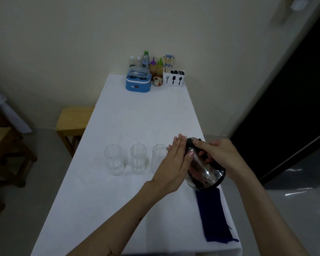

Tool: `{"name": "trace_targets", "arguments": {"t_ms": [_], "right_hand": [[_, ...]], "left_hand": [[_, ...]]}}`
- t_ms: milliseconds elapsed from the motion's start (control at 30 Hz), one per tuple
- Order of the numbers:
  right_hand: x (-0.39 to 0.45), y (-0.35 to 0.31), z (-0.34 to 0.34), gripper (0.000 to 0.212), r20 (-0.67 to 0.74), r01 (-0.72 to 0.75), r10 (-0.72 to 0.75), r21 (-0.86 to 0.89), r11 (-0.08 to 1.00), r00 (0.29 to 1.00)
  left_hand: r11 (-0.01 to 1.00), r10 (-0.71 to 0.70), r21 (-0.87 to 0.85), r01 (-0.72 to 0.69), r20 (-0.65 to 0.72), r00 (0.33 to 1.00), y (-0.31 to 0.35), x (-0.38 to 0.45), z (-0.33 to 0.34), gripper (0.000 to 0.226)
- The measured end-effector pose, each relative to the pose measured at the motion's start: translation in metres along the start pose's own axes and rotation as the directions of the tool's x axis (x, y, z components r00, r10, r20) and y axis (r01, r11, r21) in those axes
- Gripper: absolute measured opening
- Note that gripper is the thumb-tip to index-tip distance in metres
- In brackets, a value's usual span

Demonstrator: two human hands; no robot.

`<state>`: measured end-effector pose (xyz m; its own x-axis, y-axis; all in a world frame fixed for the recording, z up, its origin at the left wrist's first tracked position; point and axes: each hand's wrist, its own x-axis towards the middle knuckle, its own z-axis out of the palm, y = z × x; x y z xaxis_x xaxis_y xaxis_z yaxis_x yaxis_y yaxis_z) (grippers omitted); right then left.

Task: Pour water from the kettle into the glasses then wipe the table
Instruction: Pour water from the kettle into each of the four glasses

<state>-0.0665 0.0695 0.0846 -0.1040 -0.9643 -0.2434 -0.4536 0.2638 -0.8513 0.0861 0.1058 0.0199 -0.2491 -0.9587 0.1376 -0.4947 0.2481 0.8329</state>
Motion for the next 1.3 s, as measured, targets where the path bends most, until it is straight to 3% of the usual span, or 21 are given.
{"name": "trace_targets", "arguments": {"t_ms": [1300], "right_hand": [[0.009, 0.004, 0.003, 0.042, 0.017, 0.016, -0.015, -0.052, 0.999, 1.000]], "left_hand": [[1.000, -0.024, 0.009, 0.024, 0.023, 0.999, -0.012, 0.006, 0.002, 0.059]]}}
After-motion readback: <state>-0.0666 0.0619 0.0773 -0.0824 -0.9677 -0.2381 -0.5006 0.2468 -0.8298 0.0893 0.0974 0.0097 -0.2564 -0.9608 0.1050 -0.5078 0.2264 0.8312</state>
